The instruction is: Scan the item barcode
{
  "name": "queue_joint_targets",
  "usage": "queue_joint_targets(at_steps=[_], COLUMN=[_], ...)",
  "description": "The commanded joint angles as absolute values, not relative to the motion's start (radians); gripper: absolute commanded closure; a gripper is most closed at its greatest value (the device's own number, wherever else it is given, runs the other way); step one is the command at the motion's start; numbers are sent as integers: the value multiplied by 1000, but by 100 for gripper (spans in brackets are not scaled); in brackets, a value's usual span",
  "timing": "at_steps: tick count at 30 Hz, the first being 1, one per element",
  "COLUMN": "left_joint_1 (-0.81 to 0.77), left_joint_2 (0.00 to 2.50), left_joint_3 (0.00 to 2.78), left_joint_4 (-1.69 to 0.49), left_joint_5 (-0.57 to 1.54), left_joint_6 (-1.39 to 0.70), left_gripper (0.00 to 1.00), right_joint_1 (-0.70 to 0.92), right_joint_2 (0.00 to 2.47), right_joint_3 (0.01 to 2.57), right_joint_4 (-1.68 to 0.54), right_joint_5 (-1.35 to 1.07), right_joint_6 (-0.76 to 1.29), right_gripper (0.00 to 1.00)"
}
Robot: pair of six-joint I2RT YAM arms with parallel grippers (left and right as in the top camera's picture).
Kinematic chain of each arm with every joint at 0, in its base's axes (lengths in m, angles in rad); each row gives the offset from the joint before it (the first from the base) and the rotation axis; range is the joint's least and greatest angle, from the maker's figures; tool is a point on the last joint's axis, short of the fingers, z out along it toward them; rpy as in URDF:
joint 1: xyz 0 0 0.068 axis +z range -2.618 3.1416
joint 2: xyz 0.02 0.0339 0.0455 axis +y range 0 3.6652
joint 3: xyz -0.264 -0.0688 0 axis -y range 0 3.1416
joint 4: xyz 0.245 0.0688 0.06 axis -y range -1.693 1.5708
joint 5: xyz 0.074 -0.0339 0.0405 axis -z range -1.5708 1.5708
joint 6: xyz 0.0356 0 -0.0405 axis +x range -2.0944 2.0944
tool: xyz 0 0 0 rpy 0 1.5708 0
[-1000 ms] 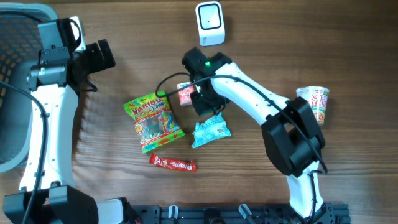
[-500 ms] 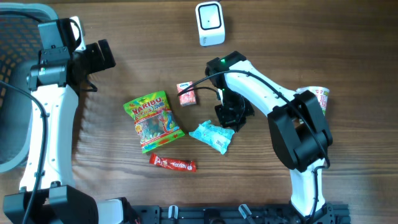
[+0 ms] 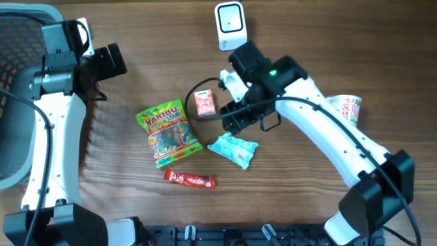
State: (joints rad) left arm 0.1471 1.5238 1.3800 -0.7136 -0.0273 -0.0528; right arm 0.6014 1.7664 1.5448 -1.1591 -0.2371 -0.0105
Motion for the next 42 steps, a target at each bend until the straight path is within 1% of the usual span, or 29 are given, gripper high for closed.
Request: queue_joint_targets(at_steps=[1, 3, 8, 12, 13, 14, 15, 17, 19, 22, 24, 27, 29, 31, 32, 34, 36, 39, 40, 42], left_joint_1=[155, 155, 155, 155, 155, 155, 155, 155, 155, 155, 155, 155, 155, 155, 155, 155, 155, 155, 155, 155], left_joint_2=[1515, 1515, 1515, 1515, 1515, 1515, 1515, 1515, 1515, 1515, 1515, 1515, 1515, 1515, 1515, 1515, 1515, 1515, 1515, 1515], left_joint_3=[1388, 1388, 1388, 1388, 1388, 1388, 1388, 1388, 1388, 1388, 1388, 1388, 1388, 1388, 1388, 1388, 1388, 1388, 1388, 1388], left_joint_4=[-711, -711, -711, -711, -711, -711, -711, -711, -711, -711, -711, -711, -711, -711, -711, -711, -711, -711, -711, -711], left_joint_5=[-19, -19, -19, -19, -19, -19, -19, -19, -19, -19, -19, -19, -19, -19, -19, -19, -19, -19, -19, -19], left_joint_6=[-37, -37, -37, -37, -37, -37, -37, -37, -37, -37, -38, -37, -37, -37, -37, -37, -38, -37, -37, -37], left_gripper=[0, 0, 0, 0, 0, 0, 0, 0, 0, 0, 0, 0, 0, 0, 0, 0, 0, 0, 0, 0], right_joint_1=[633, 641, 642, 641, 640, 639, 636, 616, 577, 488, 436, 358, 336, 334, 338, 355, 386, 466, 493, 544], right_joint_2=[1794, 1794, 1794, 1794, 1794, 1794, 1794, 1793, 1791, 1788, 1786, 1747, 1695, 1636, 1599, 1546, 1525, 1538, 1550, 1577], right_joint_3=[1411, 1340, 1171, 1087, 1072, 1066, 1066, 1066, 1066, 1066, 1066, 1081, 1097, 1108, 1108, 1108, 1108, 1100, 1095, 1084], right_joint_4=[-1019, -920, -703, -620, -609, -607, -611, -615, -614, -656, -684, -725, -746, -753, -758, -784, -816, -847, -843, -815], right_joint_5=[-199, -150, -149, -149, -137, -102, -50, 25, 38, 39, 38, 12, -85, -221, -287, -328, -331, -330, -326, -264], right_joint_6=[-82, -82, -75, -67, -41, 6, 75, 180, 248, 291, 291, 284, 226, 134, 92, 75, 34, -90, -126, -161], right_gripper=[23, 23, 23, 39, 44, 52, 56, 57, 58, 58, 61, 61, 58, 52, 51, 52, 50, 40, 34, 27])
